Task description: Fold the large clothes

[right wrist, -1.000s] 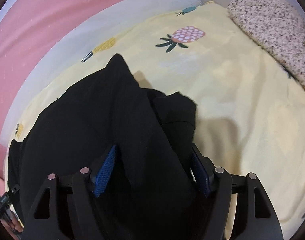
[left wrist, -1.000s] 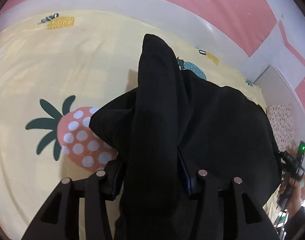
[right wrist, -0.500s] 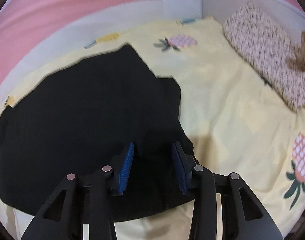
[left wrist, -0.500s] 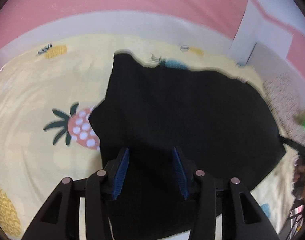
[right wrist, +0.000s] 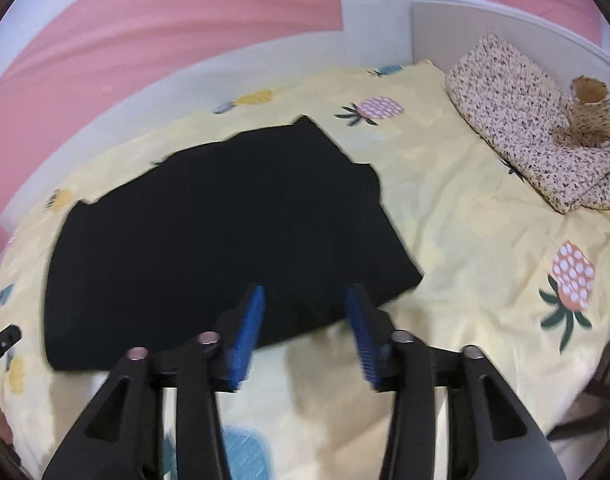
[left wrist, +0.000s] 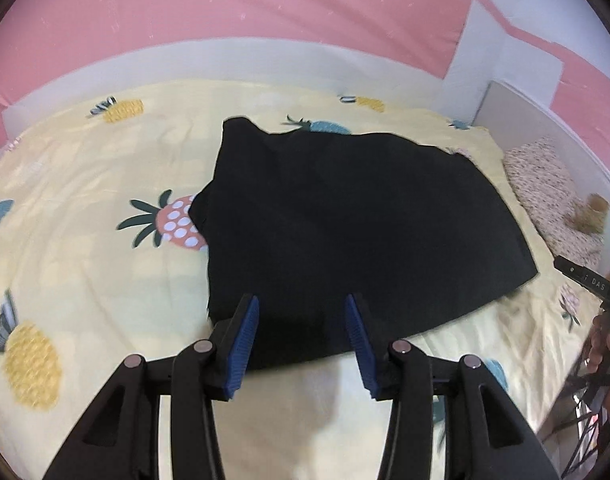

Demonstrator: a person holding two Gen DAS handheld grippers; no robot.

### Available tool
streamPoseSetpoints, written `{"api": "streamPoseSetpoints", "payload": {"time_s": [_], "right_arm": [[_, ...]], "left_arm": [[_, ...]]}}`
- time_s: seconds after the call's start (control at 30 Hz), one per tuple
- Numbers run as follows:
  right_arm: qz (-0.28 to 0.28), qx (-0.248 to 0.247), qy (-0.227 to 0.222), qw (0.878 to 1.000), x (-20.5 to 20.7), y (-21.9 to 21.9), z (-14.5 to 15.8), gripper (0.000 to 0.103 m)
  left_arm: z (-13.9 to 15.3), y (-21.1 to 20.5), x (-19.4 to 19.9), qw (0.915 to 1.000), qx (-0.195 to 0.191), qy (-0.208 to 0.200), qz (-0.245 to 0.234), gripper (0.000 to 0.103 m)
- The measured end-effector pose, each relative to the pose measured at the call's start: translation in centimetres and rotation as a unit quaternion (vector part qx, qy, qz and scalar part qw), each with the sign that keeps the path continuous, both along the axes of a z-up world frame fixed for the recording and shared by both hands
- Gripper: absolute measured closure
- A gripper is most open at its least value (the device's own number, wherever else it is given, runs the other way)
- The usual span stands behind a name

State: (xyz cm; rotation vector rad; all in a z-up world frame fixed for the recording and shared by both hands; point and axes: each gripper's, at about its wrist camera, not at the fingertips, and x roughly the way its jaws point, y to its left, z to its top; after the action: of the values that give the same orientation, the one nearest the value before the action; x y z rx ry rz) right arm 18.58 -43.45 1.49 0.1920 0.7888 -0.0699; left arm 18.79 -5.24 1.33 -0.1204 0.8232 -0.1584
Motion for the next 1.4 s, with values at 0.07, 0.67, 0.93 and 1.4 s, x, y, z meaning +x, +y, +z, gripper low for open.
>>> {"api": "streamPoseSetpoints", "payload": {"time_s": [0.07,0.67,0.93,1.4], "right_arm": [[0.006,0.0,-0.009,1.0,-2.4,1.5,1.0,0.048],[0.054,-0.04,-0.028,0.997,-18.5,10.3,3.2,0.047],[0.054,-0.053,-0.036,0.997,-20.2,10.9,3.1,0.047],[0.045,-0.059,-0.025,0.997,-20.0,10.8,2.5,0.046]], "left_arm": [[1.2,0.0,-2.7,0.9999,0.009,-0.011,0.005,0.055],[2.8,-1.4,-19.2,0.9992,0.029,-0.019,-0.021,0.044],[2.6,-1.4,-20.1,0.9995,0.027,-0.008,-0.015,0.04],[1.9,-1.8,-19.9,0.9992,0.029,0.01,-0.025,0.04]]}}
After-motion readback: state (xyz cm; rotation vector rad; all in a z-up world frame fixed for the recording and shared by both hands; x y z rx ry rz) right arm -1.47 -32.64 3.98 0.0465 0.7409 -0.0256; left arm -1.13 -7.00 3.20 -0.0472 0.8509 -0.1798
